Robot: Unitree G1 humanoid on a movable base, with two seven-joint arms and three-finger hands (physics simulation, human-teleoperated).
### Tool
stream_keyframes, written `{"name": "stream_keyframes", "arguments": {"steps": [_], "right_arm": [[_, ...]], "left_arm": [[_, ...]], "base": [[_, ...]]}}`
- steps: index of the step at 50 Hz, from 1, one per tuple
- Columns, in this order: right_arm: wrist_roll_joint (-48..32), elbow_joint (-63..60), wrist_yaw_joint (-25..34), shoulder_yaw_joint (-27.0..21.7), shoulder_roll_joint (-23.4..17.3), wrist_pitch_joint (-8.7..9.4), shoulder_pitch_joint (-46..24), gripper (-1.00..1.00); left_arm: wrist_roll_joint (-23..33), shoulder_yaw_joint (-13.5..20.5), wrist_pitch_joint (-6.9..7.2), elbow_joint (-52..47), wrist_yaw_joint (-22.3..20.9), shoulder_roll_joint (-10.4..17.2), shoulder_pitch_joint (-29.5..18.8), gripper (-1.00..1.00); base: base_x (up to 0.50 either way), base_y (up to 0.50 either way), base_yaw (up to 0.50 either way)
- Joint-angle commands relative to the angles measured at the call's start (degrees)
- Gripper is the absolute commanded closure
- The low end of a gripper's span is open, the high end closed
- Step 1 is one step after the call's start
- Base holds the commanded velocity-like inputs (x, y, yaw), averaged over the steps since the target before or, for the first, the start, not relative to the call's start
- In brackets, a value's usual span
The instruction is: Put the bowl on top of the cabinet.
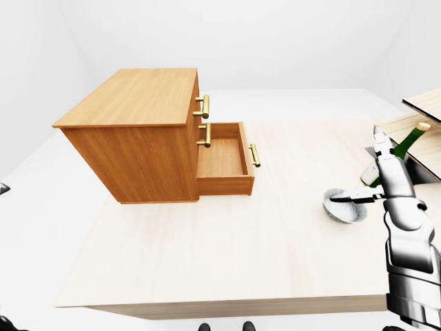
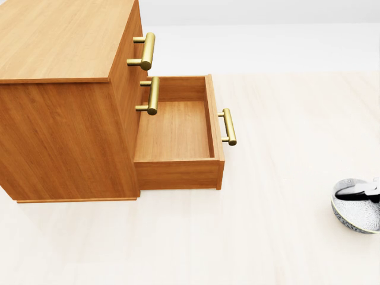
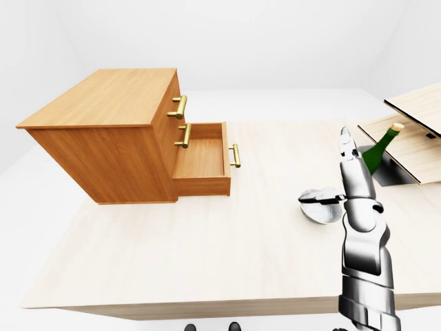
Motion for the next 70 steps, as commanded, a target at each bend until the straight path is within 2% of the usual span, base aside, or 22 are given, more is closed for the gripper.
{"name": "stream_keyframes", "arguments": {"steps": [1, 10, 16, 28, 35, 39, 44, 46, 50, 53, 56, 70], "right_arm": [[-0.9, 5.2, -2.2, 0.5, -0.8, -1.08, -0.1, -1.00], [-1.3, 8.2, -3.4, 0.9, -1.3, -2.61, -0.6, -1.00], [-1.7, 12.4, -5.1, 1.6, -2.0, -4.64, -1.5, -1.00], [-2.2, 14.1, -5.9, 2.3, -2.3, -5.07, -1.8, -1.00], [-2.9, 16.7, -7.1, 3.0, -2.5, -6.65, -2.0, -1.00], [-3.2, 17.0, -7.3, 3.2, -2.5, -6.85, -1.9, -1.00], [-3.8, 18.8, -8.2, 3.6, -2.4, -8.00, -2.1, -1.00], [-3.9, 18.3, -8.1, 3.6, -2.4, -7.72, -1.9, -1.00], [-4.2, 20.4, -9.0, 4.0, -2.6, -9.01, -2.3, -1.00], [-4.4, 20.0, -8.9, 4.0, -2.5, -8.79, -1.9, -1.00], [-4.7, 21.3, -9.6, 4.3, -2.6, -9.70, -2.1, -1.00], [-5.9, 23.7, -11.1, 4.9, -2.5, -9.97, -1.5, -1.00]], "left_arm": [[-0.8, 0.3, 0.00, -0.3, 0.5, 0.4, -0.1, -1.00], [-0.8, 0.2, 0.00, 0.0, 0.6, 0.5, -0.1, -1.00], [-0.9, 0.3, 0.00, -0.2, 0.6, 0.5, -0.1, -1.00], [-0.6, 0.3, 0.00, -0.1, 0.4, 0.3, 0.1, -1.00], [-0.4, 0.1, 0.00, 0.0, 0.2, 0.2, 0.2, -1.00], [-0.5, 0.2, 0.00, -0.1, 0.3, 0.2, 0.1, -1.00], [-0.6, 0.3, 0.00, -0.2, 0.3, 0.3, 0.1, -1.00], [-0.6, 0.4, 0.00, -0.2, 0.3, 0.3, 0.1, -1.00], [-0.7, 0.3, 0.00, -0.3, 0.4, 0.3, 0.2, -1.00], [-0.8, 0.3, 0.00, -0.3, 0.5, 0.4, 0.0, -1.00], [-1.0, 0.5, 0.00, -0.3, 0.5, 0.5, 0.0, -1.00], [-1.1, 0.4, 0.00, -0.3, 0.6, 0.5, 0.1, -1.00]], "base": [[0.00, 0.00, 0.00], [0.00, 0.00, 0.00], [0.00, 0.00, 0.00], [0.00, 0.00, 0.00], [0.00, 0.00, 0.00], [0.00, 0.00, 0.00], [0.00, 0.00, 0.00], [0.00, 0.00, 0.00], [0.00, 0.00, 0.00], [0.00, 0.00, 0.00], [0.00, 0.00, 0.00], [0.00, 0.00, 0.00]]}}
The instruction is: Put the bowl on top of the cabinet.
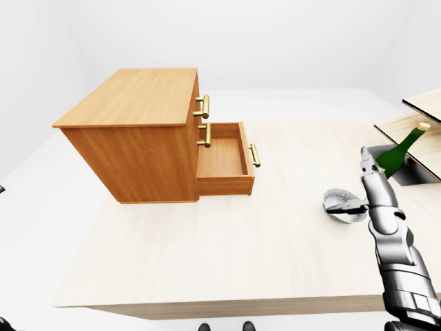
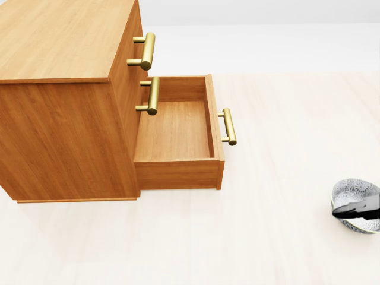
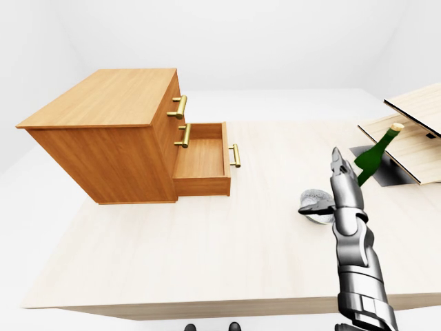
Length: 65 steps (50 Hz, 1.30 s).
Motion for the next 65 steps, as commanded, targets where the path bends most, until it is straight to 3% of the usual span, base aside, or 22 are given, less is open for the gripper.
{"name": "stream_keyframes", "arguments": {"steps": [1, 33, 65], "right_arm": [[-0.8, 2.4, -1.3, 0.5, -0.1, 0.00, 0.3, -1.00], [-3.5, 6.8, -4.7, 1.8, 0.4, 0.00, 1.9, -1.00], [-5.0, 17.6, -11.1, 5.2, -0.3, 0.00, -1.4, -1.00]], "left_arm": [[-0.2, 0.1, 0.00, -0.2, 0.2, 0.1, 0.0, -1.00], [-0.2, 0.2, 0.00, -0.1, 0.1, 0.1, 0.1, -1.00], [-0.3, 0.0, 0.00, -0.1, 0.2, 0.1, 0.0, -1.00]], "base": [[0.00, 0.00, 0.00], [0.00, 0.00, 0.00], [0.00, 0.00, 0.00]]}}
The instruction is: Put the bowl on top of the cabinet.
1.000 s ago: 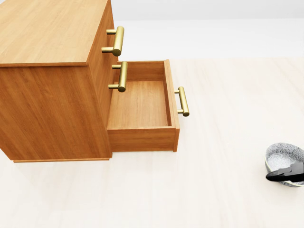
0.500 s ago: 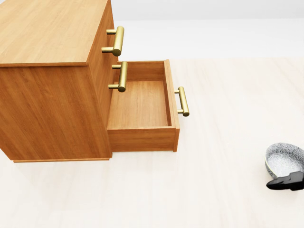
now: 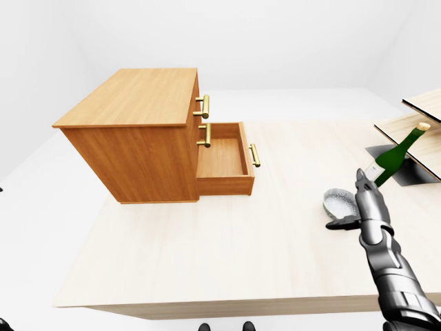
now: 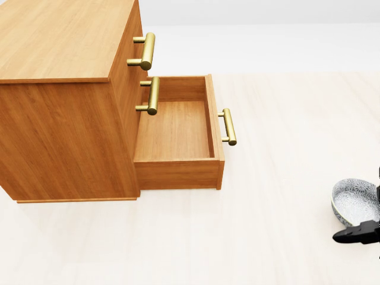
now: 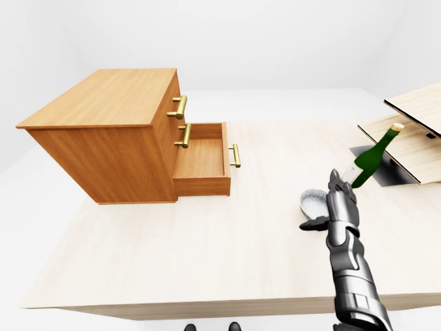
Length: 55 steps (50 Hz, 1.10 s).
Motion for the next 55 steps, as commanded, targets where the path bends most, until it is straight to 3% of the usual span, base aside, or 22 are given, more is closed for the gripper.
{"name": "stream_keyframes", "arguments": {"steps": [1, 55], "right_arm": [[-0.6, 3.7, -2.3, 1.4, -0.1, 0.00, -1.2, -1.00], [-2.0, 23.8, -11.8, 7.2, -2.4, 0.00, -9.5, -1.00]], "left_arm": [[0.1, -0.1, 0.00, -0.1, 0.0, -0.1, 0.0, -1.00], [1.1, -0.4, 0.00, -0.2, -0.7, -0.7, -0.1, -1.00]], "base": [[0.00, 0.00, 0.00], [0.00, 0.00, 0.00]]}}
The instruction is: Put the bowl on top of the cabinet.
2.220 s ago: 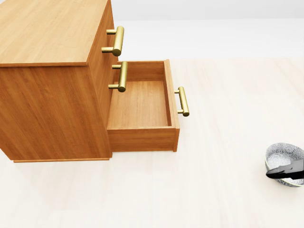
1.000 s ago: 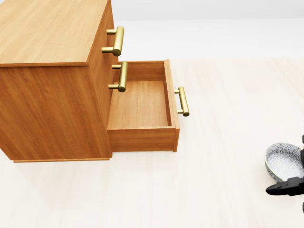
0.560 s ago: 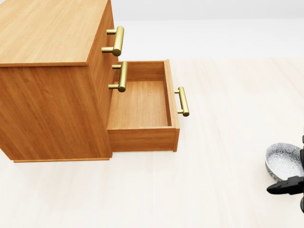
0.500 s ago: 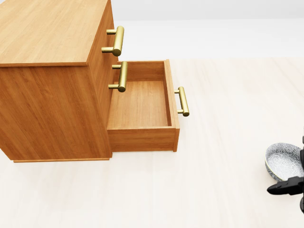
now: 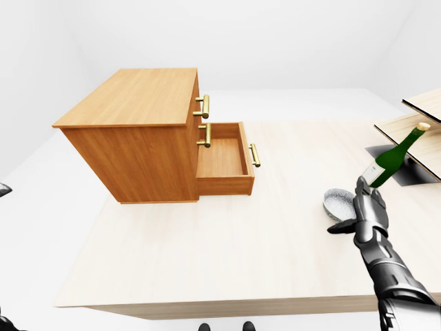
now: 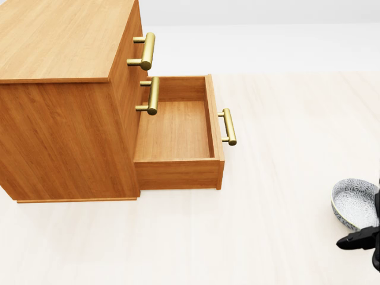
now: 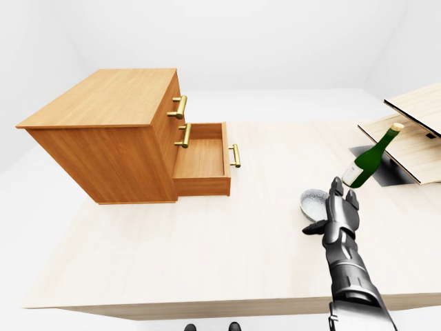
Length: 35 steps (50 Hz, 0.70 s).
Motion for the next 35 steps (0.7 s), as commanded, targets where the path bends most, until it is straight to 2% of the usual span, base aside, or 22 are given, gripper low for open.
{"name": "stream_keyframes", "arguments": {"steps": [1, 14, 15, 16, 35], "right_arm": [[-0.2, 3.5, -1.7, 1.2, -0.2, 0.00, -1.2, -1.00], [-0.3, 5.6, -2.5, 1.8, -0.2, 0.00, -1.9, -1.00], [-0.3, 5.7, -2.5, 1.8, -0.2, 0.00, -1.9, 0.77], [-0.4, 5.6, -2.7, 1.9, -0.3, 0.00, -1.8, 1.00], [-0.6, 7.4, -3.7, 2.4, -0.5, 0.00, -2.6, 1.00]], "left_arm": [[-0.3, 0.3, 0.00, -0.2, 0.1, 0.1, -0.1, -1.00], [-0.3, 0.1, 0.00, -0.1, 0.2, 0.2, -0.1, -1.00], [-0.4, 0.2, 0.00, -0.2, 0.3, 0.2, -0.1, -1.00], [-0.3, 0.1, 0.00, -0.2, 0.3, 0.2, -0.1, -1.00], [-0.3, -0.1, 0.00, -0.1, 0.4, 0.3, -0.2, -1.00]], "base": [[0.00, 0.00, 0.00], [0.00, 0.00, 0.00], [0.00, 0.00, 0.00], [0.00, 0.00, 0.00], [0.00, 0.00, 0.00]]}}
